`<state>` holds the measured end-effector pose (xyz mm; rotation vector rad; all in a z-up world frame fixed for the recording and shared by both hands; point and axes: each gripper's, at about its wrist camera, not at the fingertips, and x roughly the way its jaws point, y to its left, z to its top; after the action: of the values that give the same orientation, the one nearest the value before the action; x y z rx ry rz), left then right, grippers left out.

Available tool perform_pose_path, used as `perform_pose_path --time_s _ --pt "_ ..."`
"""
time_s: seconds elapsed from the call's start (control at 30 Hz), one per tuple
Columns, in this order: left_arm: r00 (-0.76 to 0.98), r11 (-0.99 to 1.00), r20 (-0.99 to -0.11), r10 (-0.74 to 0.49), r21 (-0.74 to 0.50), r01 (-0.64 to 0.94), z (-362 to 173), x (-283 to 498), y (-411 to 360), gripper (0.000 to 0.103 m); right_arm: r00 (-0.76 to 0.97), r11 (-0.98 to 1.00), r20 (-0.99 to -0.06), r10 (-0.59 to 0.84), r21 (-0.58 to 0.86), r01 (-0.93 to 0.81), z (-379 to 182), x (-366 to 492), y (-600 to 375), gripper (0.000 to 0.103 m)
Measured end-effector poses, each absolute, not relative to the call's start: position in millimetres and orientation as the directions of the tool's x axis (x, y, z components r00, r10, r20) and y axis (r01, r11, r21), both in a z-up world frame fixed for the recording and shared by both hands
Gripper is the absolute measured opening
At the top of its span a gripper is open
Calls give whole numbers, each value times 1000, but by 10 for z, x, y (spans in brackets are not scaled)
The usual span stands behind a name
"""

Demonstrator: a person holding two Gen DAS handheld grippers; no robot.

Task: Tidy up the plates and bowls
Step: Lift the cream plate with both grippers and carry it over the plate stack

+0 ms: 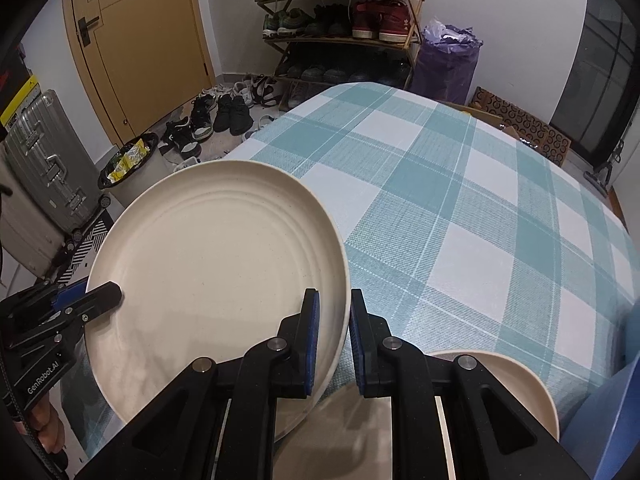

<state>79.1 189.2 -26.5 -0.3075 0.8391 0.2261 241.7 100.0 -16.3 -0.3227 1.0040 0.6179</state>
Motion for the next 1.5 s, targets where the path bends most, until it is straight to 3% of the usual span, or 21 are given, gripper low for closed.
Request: perform_pose_path --time_s 0.73,1.5 --pt "714 967 -699 47 -147 -207 180 837 1366 17 496 845 -814 302 -13 -535 440 2134 294 15" --pt "718 992 -696 14 -82 -98 305 868 782 17 528 891 -806 267 -2 -454 558 1816 -449 15"
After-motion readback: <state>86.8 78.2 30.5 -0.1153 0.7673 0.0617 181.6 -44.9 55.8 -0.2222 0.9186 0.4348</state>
